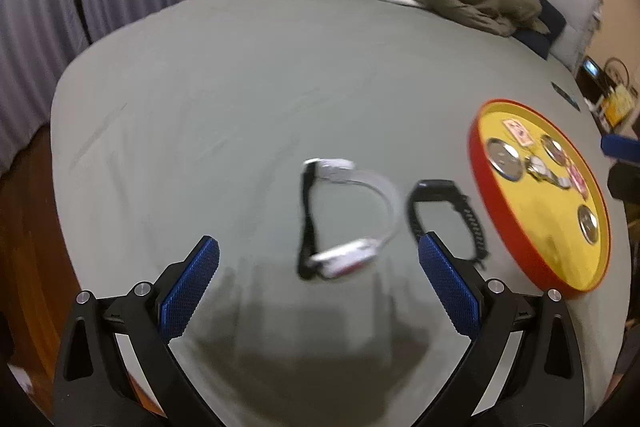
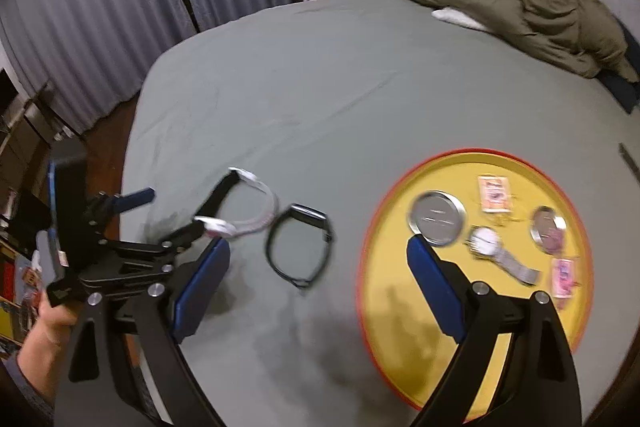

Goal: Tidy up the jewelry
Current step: 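Move the left tool over the white pink-button band while the right tool approaches the black band watch, then grasp the white band with the left tool while the right tool grasps the black band watch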

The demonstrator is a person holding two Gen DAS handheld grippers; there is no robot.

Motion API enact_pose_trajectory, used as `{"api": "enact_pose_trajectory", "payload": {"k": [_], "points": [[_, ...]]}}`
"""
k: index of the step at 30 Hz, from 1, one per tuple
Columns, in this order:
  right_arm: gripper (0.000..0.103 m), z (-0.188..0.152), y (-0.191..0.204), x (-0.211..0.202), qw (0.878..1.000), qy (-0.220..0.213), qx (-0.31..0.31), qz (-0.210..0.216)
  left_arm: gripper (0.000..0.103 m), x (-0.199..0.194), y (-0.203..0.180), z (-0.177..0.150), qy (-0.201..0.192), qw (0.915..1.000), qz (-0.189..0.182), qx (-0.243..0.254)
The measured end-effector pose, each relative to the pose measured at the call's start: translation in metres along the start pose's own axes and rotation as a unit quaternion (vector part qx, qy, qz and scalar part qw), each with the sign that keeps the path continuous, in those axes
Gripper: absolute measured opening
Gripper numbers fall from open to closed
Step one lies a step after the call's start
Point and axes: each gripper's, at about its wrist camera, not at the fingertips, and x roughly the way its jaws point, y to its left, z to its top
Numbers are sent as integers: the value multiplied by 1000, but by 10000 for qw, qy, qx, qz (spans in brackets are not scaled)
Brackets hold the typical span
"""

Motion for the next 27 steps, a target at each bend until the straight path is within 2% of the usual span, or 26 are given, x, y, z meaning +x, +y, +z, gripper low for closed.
{"api": "enact_pose_trajectory", "payload": {"k": [4,10,12,19,21,26,27], "points": [[86,2,12,33,9998,207,-41,41,97,18,15,7,9,9998,-25,-173],[86,-2,17,74,9988,490,3,-39,97,39,21,15,88,9998,75,-160],[79,-4,15,83,9983,577,26,-65,97,47,22,16,129,9997,144,-112],[73,-10,10,101,9970,767,76,-115,97,68,27,18,274,9992,243,-176],[64,-12,7,103,9967,789,129,-140,97,74,28,19,332,9989,296,-174],[53,-16,4,107,9958,877,140,-226,97,80,32,22,331,9989,261,-197],[51,-17,4,109,9955,906,131,-255,93,81,30,22,324,9990,285,-152]]}}
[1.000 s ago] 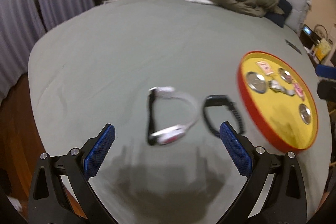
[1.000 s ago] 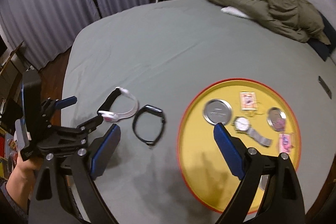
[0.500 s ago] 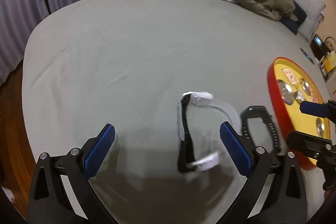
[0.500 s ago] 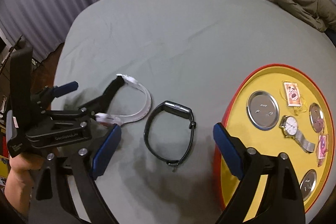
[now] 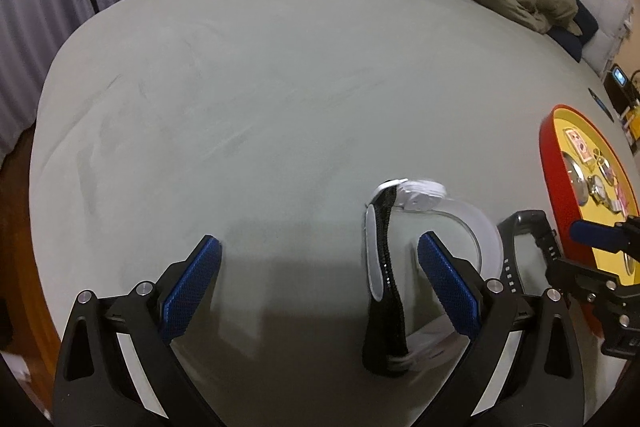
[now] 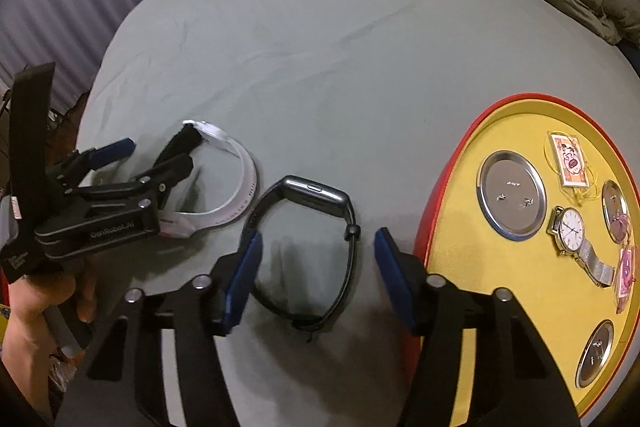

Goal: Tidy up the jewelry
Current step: 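Grasp the white band with the left tool while the right tool grasps the black band watch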

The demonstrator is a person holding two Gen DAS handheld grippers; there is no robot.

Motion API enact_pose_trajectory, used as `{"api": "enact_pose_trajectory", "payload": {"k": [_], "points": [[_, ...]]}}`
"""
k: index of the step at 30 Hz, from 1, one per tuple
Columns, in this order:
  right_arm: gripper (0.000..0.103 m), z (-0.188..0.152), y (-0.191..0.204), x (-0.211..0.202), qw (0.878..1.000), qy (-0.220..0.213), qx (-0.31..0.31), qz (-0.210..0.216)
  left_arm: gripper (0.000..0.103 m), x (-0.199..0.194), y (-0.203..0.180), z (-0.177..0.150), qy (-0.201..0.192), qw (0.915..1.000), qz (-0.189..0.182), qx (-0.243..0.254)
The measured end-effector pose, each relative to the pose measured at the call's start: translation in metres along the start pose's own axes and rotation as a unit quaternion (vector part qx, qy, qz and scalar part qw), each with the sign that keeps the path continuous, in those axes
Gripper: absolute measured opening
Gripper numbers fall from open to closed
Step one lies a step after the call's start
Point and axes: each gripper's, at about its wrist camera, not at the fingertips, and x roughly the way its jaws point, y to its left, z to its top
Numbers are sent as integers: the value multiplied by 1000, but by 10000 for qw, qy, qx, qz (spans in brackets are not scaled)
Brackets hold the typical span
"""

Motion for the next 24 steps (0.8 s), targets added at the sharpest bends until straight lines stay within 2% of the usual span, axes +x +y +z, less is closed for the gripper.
{"api": "enact_pose_trajectory", "payload": {"k": [4,7,9,13,15,17,24], "points": [[48,-3,-2,7,9999,102,3,-72,75,4,-7,-2,0,9994,195,275],[40,-1,0,16,9997,190,4,-119,64,4,-11,-3,-58,9990,206,393],[33,-3,2,21,9996,254,8,-133,51,4,-12,-3,-78,9989,209,421],[17,-5,6,25,9995,256,47,-200,32,5,-14,-4,-84,9989,92,452],[7,-7,7,25,9994,253,46,-228,17,4,-16,-5,-98,9990,40,430],[5,-8,7,24,9994,243,20,-265,7,3,-16,-6,-125,9991,17,410],[4,-13,6,17,9995,182,-20,-277,7,-2,-19,-11,-257,9987,24,431]]}}
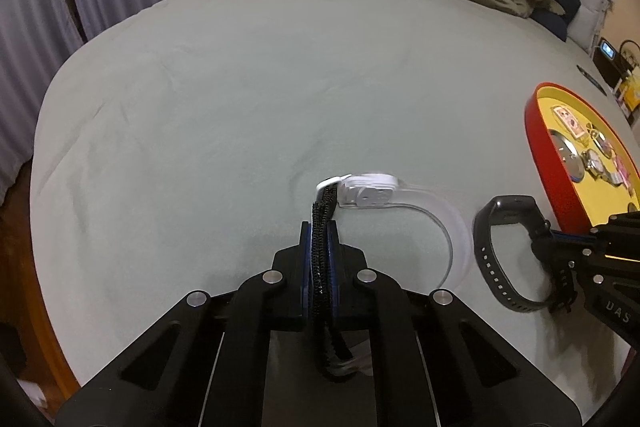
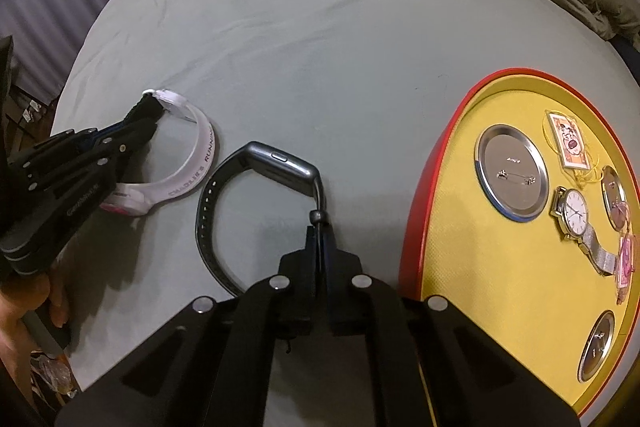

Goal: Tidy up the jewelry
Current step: 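Grasp the white band with the left tool while the right tool grasps the black band watch, then carry the white band and black watch over the yellow tray with both tools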

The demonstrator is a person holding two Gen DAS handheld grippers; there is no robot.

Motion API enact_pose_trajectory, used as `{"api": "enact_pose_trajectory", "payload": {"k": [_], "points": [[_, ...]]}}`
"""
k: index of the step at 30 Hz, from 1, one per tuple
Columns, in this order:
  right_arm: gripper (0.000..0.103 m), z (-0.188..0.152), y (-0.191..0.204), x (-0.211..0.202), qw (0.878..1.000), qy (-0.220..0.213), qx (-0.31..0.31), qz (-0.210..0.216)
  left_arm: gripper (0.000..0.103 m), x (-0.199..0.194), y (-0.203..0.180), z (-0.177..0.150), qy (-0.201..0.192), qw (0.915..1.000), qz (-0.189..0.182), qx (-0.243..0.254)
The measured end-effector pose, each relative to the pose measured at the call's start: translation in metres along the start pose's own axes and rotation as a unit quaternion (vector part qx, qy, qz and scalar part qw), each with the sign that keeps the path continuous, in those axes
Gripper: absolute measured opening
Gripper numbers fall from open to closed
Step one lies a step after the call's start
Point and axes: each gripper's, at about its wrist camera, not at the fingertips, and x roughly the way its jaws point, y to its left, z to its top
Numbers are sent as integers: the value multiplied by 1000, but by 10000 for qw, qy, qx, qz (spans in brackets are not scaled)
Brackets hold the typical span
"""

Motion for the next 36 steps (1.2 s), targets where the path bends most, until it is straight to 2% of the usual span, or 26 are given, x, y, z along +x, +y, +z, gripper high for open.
{"api": "enact_pose_trajectory", "payload": {"k": [5,18,27,36], "points": [[4,7,9,0,9999,-96,-14,29,6,-8,2,-1,-90,10000,-19,-25],[4,14,5,-40,9985,-533,-83,24,6,-49,-1,8,-375,9992,-89,-47],[4,10,-6,-94,9955,-943,-47,22,6,-99,-15,23,-673,9977,-89,47],[4,-4,-27,-150,9917,-1281,26,-66,6,-151,-56,36,-932,9950,-260,257]]}}
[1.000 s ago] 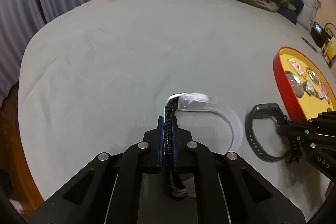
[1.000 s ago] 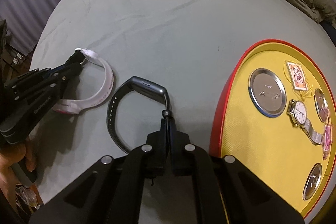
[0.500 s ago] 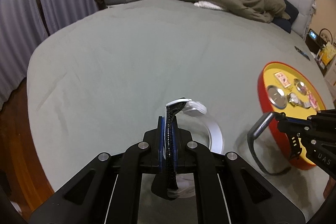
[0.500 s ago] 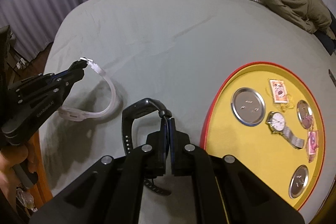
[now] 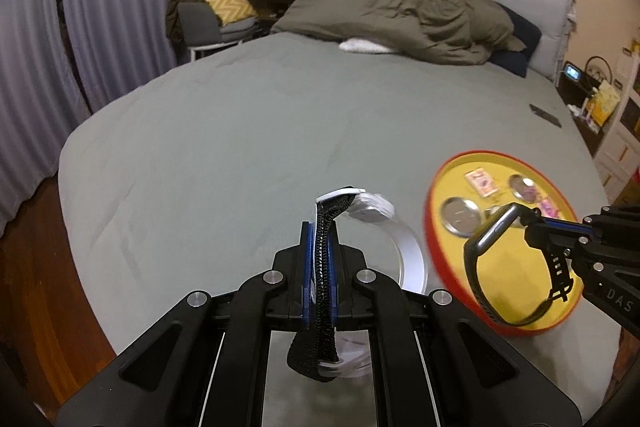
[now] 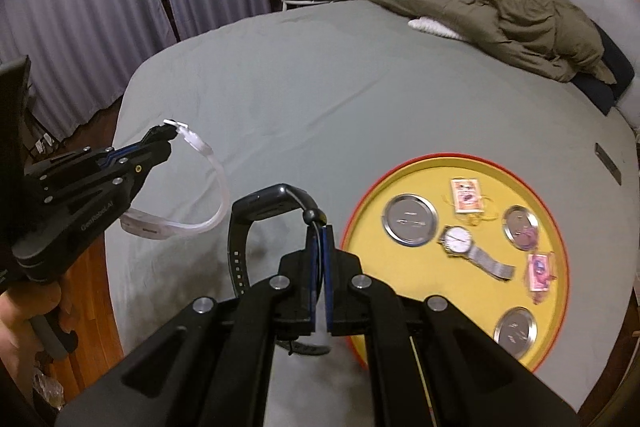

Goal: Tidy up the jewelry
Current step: 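Carry the white band and black watch over the yellow tray with both tools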

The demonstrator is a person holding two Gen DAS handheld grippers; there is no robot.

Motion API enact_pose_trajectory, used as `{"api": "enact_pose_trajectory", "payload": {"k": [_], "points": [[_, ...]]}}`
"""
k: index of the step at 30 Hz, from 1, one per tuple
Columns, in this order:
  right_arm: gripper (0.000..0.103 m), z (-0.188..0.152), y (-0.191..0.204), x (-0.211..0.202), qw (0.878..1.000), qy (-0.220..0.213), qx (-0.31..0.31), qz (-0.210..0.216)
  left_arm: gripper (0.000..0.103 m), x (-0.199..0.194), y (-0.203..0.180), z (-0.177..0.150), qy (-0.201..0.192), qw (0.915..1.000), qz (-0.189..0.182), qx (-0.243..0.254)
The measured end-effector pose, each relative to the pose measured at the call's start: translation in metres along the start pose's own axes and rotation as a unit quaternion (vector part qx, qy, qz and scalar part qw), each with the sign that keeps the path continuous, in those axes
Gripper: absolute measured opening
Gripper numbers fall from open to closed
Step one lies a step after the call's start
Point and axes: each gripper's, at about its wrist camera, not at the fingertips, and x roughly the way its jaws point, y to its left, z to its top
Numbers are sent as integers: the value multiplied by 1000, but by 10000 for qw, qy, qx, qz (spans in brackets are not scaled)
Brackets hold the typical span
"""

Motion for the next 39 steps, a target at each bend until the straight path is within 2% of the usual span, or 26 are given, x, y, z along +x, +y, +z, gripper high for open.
{"api": "enact_pose_trajectory", "payload": {"k": [9,17,28,39], "points": [[4,-12,-44,-54,9991,-270,211,-247,6,-15,-64,7,-77,9992,-347,180],[4,-30,-89,-66,9976,-271,479,-421,6,-2,-124,0,34,9972,-649,379],[4,-54,-138,-31,9953,34,835,-496,6,54,-178,-21,458,9932,-911,556],[4,-77,-161,23,9929,421,1043,-399,6,106,-190,-46,849,9902,-900,654]]}}
